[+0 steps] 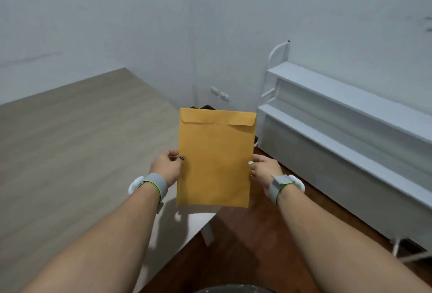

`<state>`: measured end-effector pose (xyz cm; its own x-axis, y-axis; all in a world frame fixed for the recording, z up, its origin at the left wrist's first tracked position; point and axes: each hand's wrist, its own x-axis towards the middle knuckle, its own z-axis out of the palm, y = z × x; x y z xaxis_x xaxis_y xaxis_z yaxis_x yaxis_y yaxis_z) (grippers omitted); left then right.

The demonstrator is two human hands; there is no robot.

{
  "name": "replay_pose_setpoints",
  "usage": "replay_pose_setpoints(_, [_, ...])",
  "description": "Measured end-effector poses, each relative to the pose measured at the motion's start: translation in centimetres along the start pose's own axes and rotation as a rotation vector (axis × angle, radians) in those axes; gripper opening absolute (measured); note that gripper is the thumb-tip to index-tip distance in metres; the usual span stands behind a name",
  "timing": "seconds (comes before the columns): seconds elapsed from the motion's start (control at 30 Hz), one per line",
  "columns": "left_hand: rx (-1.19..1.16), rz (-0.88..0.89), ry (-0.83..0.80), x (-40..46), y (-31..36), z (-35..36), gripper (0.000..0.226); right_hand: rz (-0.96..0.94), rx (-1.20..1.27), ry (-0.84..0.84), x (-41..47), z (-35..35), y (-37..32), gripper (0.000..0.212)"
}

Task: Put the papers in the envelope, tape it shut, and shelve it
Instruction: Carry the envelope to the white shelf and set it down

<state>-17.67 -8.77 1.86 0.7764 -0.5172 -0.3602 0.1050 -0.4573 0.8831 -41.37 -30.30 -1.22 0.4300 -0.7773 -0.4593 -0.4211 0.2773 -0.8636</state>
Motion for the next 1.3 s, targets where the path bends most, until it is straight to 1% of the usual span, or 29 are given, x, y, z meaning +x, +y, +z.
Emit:
replay_pose_setpoints(0.03, [-0.014,0.014,-0.011,0.0,0.5,1.0,0.027,-0.006,0.025,0.020,-1.3,-0.8,-0.8,0.032])
replay_pose_setpoints(0.1, [-0.021,0.044,-0.088,-0.7,2.6,6.0,0.028,-0.014,0.076,0.120,-3.7,-5.3,-1.5,0.027])
replay_pose_setpoints(0.13, [-0.011,0.068,-0.116,-0.9,3.7,9.0,0.028,-0.015,0.109,0.150,-4.1,-8.1,-1.3,0.027])
replay_pose_setpoints(0.17, [-0.016,0.083,-0.118,-1.1,4.2,9.7,0.028,-0.024,0.130,0.175,-4.3,-8.6,-1.5,0.029])
replay_pose_setpoints(0.2, [-0.015,0.117,-0.153,-1.8,5.6,12.6,0.027,-0.026,0.155,0.228,-4.5,-11.3,-1.3,0.030])
replay_pose_setpoints(0.23, [-0.018,0.134,-0.163,-2.3,6.2,13.5,0.025,-0.021,0.156,0.254,-4.8,-11.8,-1.6,0.031])
replay_pose_setpoints(0.27, [0.004,0.169,-0.189,-2.7,7.3,15.8,0.022,-0.029,0.198,0.281,-5.0,-13.9,-1.3,0.030])
replay_pose_setpoints(0.33, [0.024,0.193,-0.232,-2.9,9.3,19.3,0.018,-0.036,0.247,0.364,-5.0,-17.0,-1.2,0.031])
replay_pose_setpoints(0.37, [0.052,0.215,-0.254,-2.7,10.6,21.3,0.018,-0.027,0.267,0.409,-4.6,-18.7,-0.8,0.031])
replay_pose_setpoints(0.4, [0.060,0.233,-0.260,-2.6,11.1,21.8,0.019,-0.024,0.276,0.425,-4.6,-19.1,-0.8,0.032])
replay_pose_setpoints(0.47, [0.124,0.273,-0.336,-1.3,13.5,26.2,0.022,-0.025,0.315,0.496,-3.0,-22.5,0.2,0.035])
replay_pose_setpoints(0.53, [0.139,0.294,-0.346,-0.7,14.2,27.1,0.025,-0.031,0.295,0.500,-2.9,-23.1,0.3,0.038])
replay_pose_setpoints(0.57, [0.125,0.303,-0.388,0.2,15.7,29.9,0.027,-0.034,0.322,0.534,-2.0,-25.1,0.2,0.036])
replay_pose_setpoints(0.6, [0.111,0.299,-0.410,0.2,15.8,30.6,0.027,-0.034,0.323,0.539,-2.2,-25.3,-0.1,0.035])
replay_pose_setpoints(0.63, [0.104,0.307,-0.447,0.9,17.3,33.5,0.024,-0.048,0.350,0.580,-1.5,-27.1,-0.8,0.036])
replay_pose_setpoints(0.67, [0.090,0.300,-0.463,1.2,17.5,34.4,0.019,-0.035,0.333,0.619,-1.5,-27.5,-1.0,0.038])
replay_pose_setpoints(0.7, [0.086,0.310,-0.514,2.2,19.2,37.6,0.014,-0.024,0.337,0.688,-0.2,-29.8,-1.5,0.039])
replay_pose_setpoints(0.73, [0.087,0.308,-0.537,2.6,19.6,38.6,0.013,-0.017,0.314,0.720,0.2,-30.7,-1.4,0.039])
replay_pose_setpoints(0.77, [0.101,0.322,-0.559,3.2,20.4,40.2,0.015,0.002,0.285,0.756,0.9,-31.9,-1.6,0.039])
replay_pose_setpoints(0.87, [0.170,0.357,-0.688,6.7,24.1,45.6,0.031,0.037,0.233,0.861,3.6,-35.5,-3.8,0.037])
replay_pose_setpoints(1.0, [0.240,0.393,-0.790,8.9,27.8,50.7,0.029,0.119,0.221,1.005,7.3,-38.4,-4.7,0.041])
replay_pose_setpoints(1.07, [0.256,0.397,-0.806,10.3,28.8,53.3,0.029,0.145,0.228,1.030,8.9,-39.3,-5.0,0.038])
replay_pose_setpoints(1.13, [0.287,0.381,-0.812,11.2,29.7,55.5,0.024,0.154,0.235,1.015,10.3,-40.5,-5.2,0.032])
replay_pose_setpoints(1.2, [0.305,0.374,-0.809,12.1,30.5,57.9,0.019,0.155,0.239,0.989,12.2,-42.2,-5.5,0.032])
replay_pose_setpoints(1.27, [0.341,0.372,-0.801,12.7,31.4,59.7,0.024,0.149,0.214,0.969,13.7,-43.9,-5.9,0.037])
replay_pose_setpoints(1.3, [0.370,0.363,-0.795,13.6,31.7,61.1,0.028,0.155,0.163,0.953,15.2,-45.2,-6.1,0.039])
